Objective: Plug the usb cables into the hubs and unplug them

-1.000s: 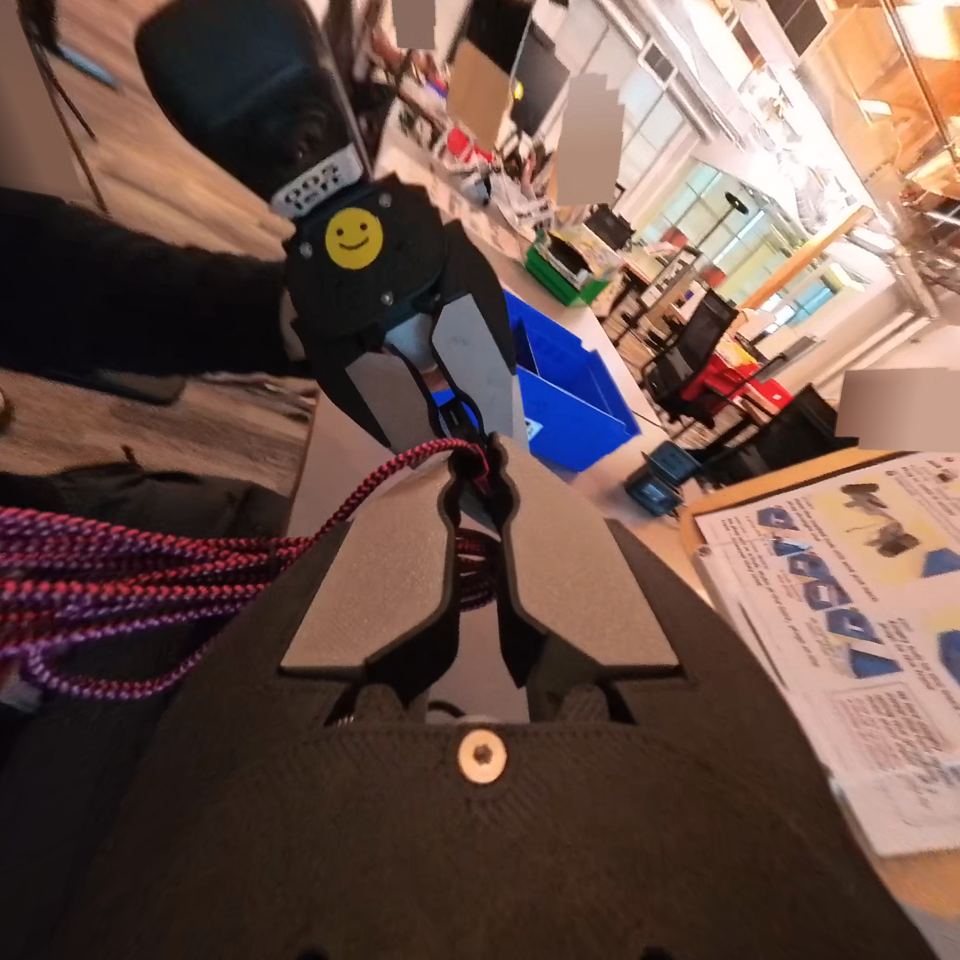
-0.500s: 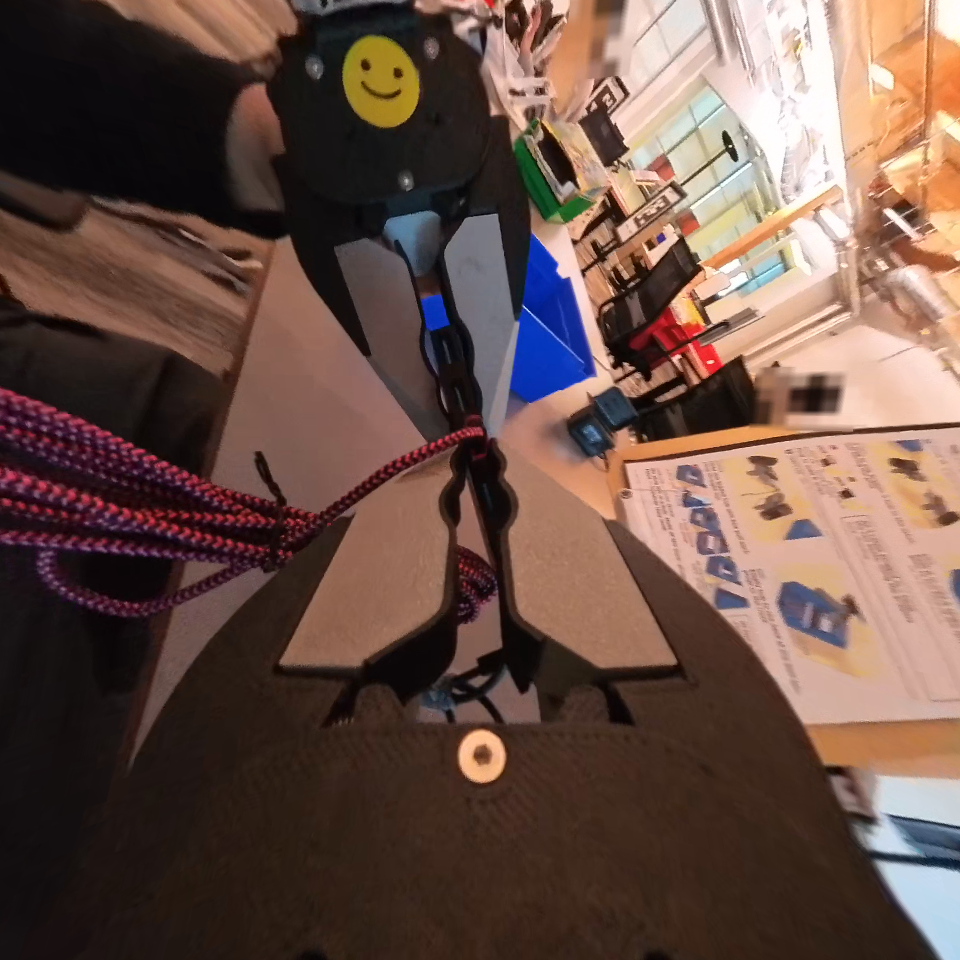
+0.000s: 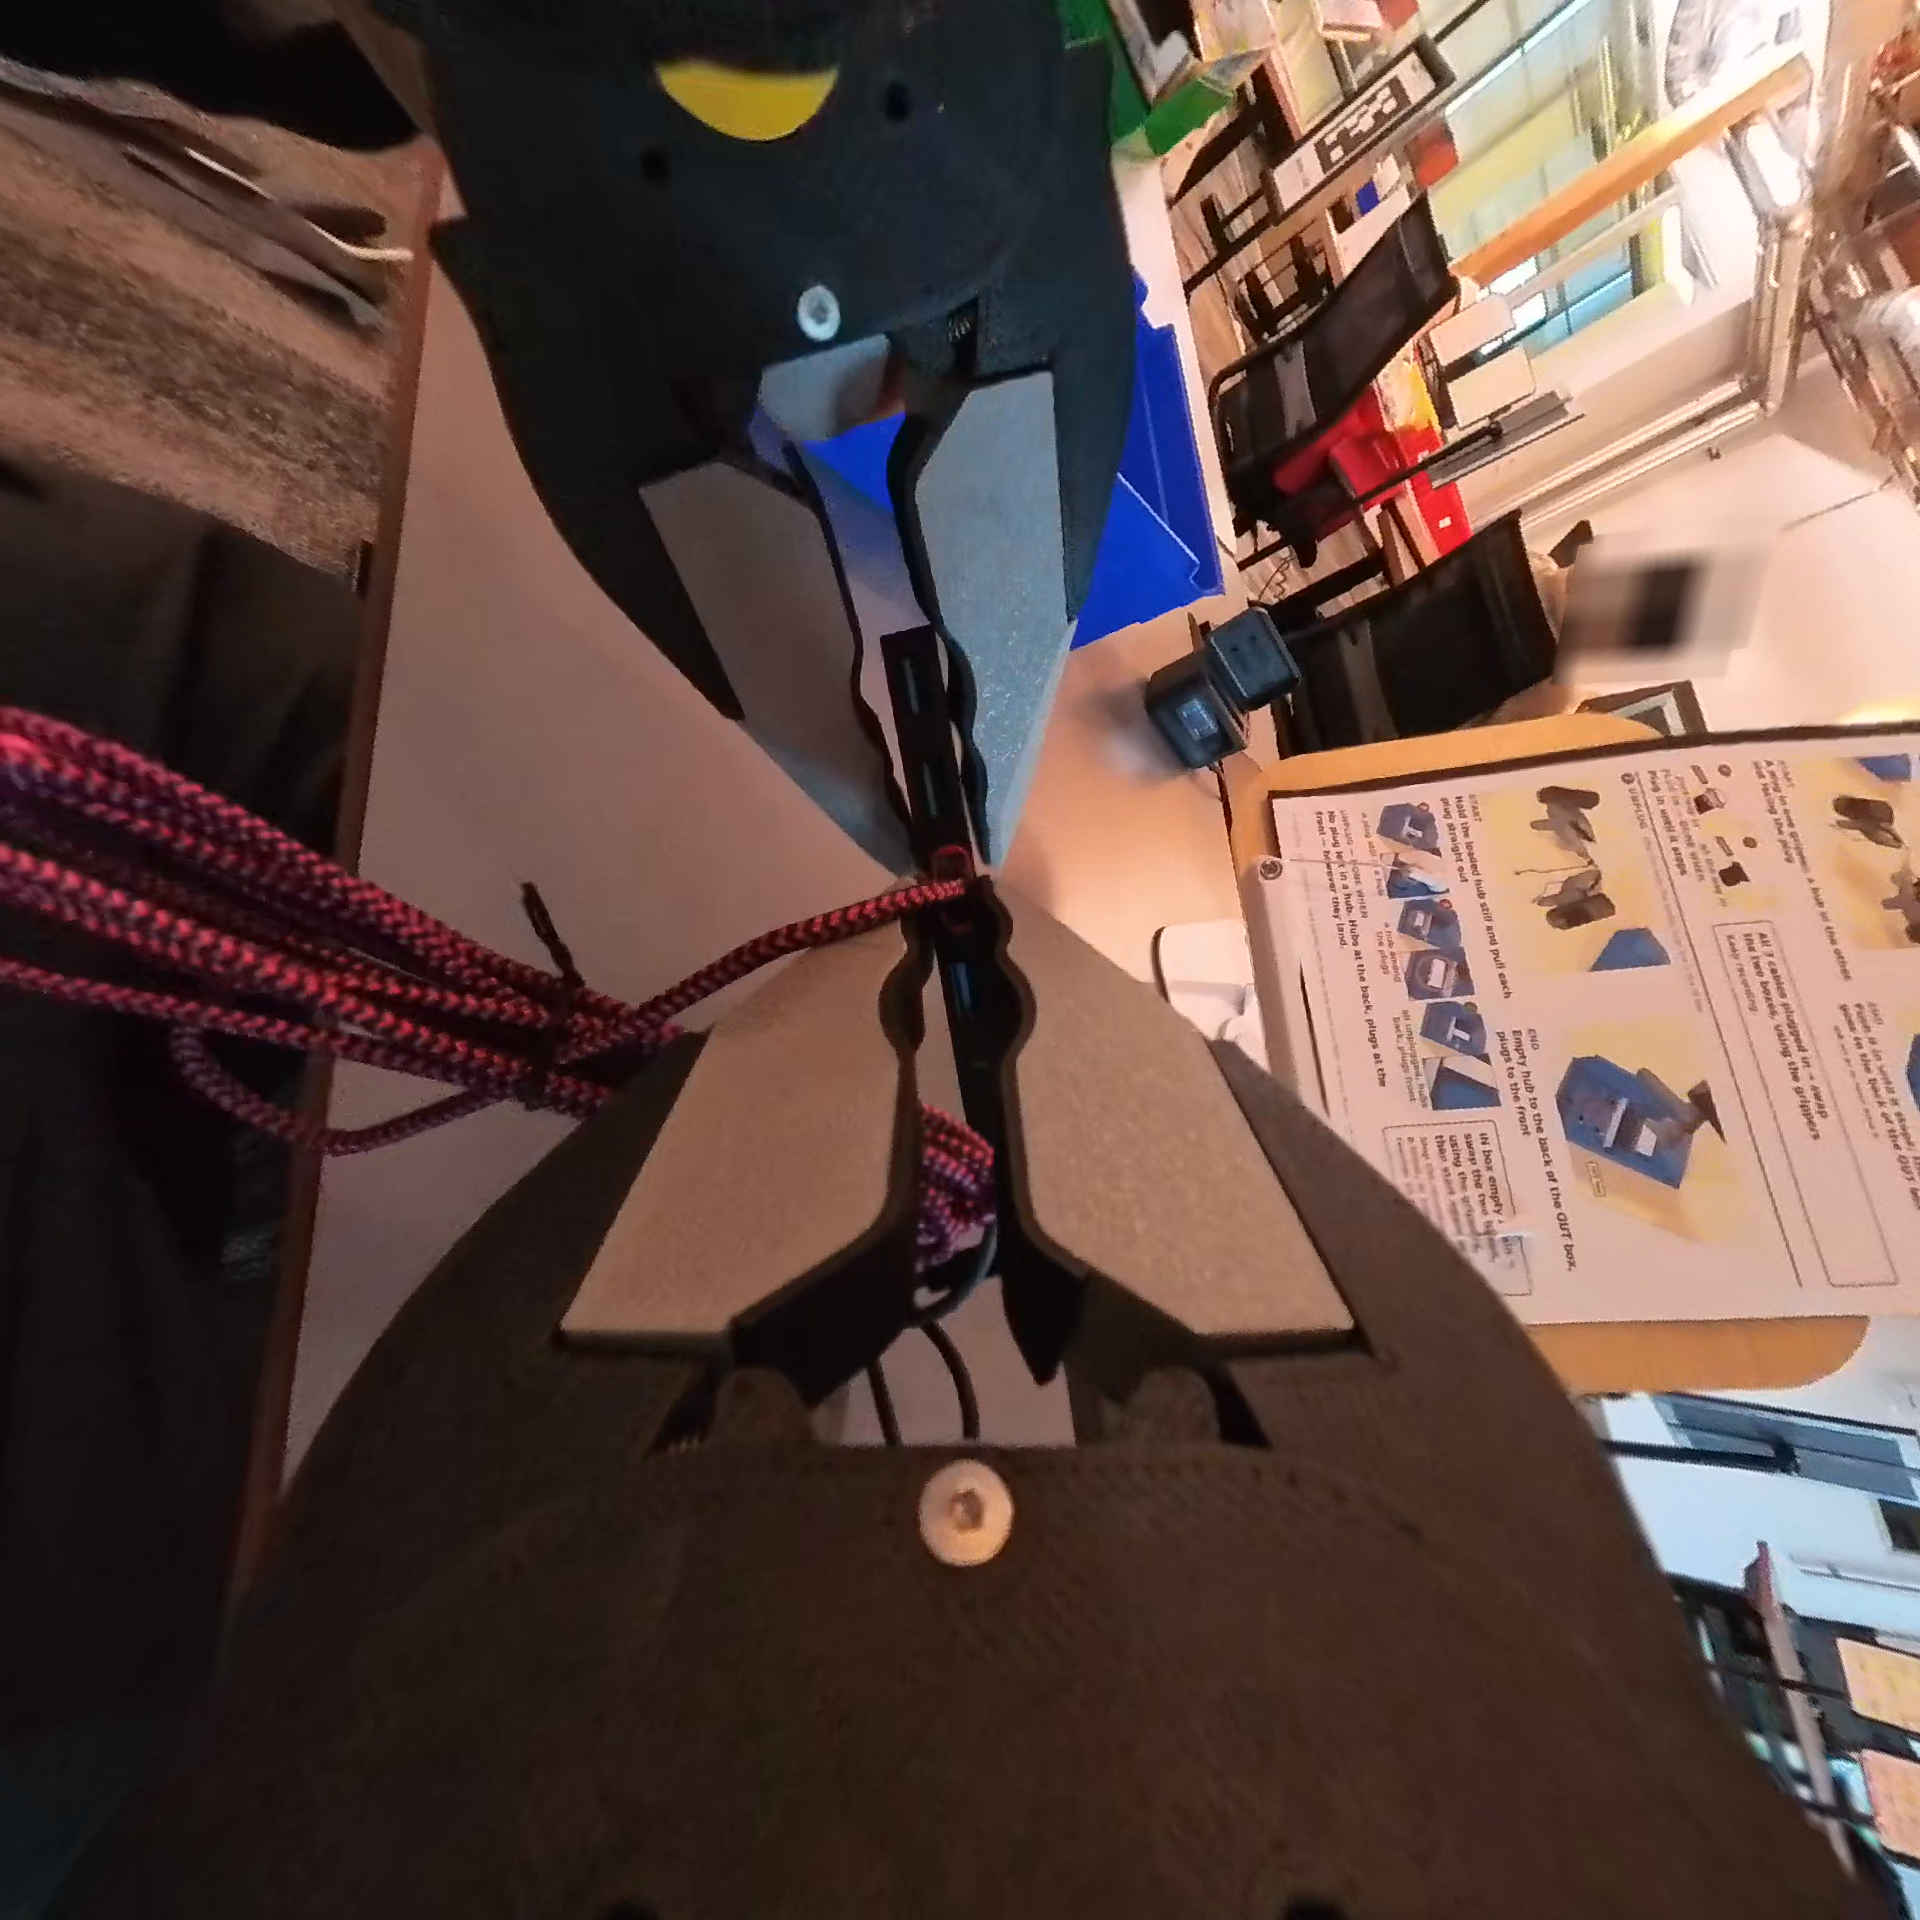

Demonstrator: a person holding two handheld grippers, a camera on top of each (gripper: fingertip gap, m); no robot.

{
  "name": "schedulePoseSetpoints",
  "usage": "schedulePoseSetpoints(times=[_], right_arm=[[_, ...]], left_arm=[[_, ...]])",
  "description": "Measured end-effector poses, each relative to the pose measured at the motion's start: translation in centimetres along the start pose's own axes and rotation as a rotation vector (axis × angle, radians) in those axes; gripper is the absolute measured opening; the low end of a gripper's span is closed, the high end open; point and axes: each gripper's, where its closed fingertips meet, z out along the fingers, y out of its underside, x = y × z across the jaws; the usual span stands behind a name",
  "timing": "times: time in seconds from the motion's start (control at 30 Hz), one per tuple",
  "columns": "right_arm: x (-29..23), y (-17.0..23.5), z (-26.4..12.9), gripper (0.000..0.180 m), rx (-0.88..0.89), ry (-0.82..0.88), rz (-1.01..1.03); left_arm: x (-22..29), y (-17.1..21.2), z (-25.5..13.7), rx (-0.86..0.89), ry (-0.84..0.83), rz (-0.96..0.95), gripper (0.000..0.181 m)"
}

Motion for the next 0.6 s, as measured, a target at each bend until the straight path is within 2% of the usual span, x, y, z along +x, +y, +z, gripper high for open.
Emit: schedulePoseSetpoints(times=[0.23, 0.47, 0.6], right_arm=[[0.0, -0.4, 0.2, 0.003, 0.028, -0.033, 0.091], [-0.8, 0.0, 0.8, 0.003, -0.068, -0.048, 0.07], [-1.2, -0.3, 1.2, 0.004, -0.066, -0.062, 0.076]], left_arm=[[0.5, 0.1, 0.2, 0.04, 0.071, -0.075, 0.008], [1.2, 1.1, 1.1, -0.046, 0.059, 0.022, 0.008], [1.4, 1.5, 1.5, -0.069, 0.046, 0.055, 0.008]])
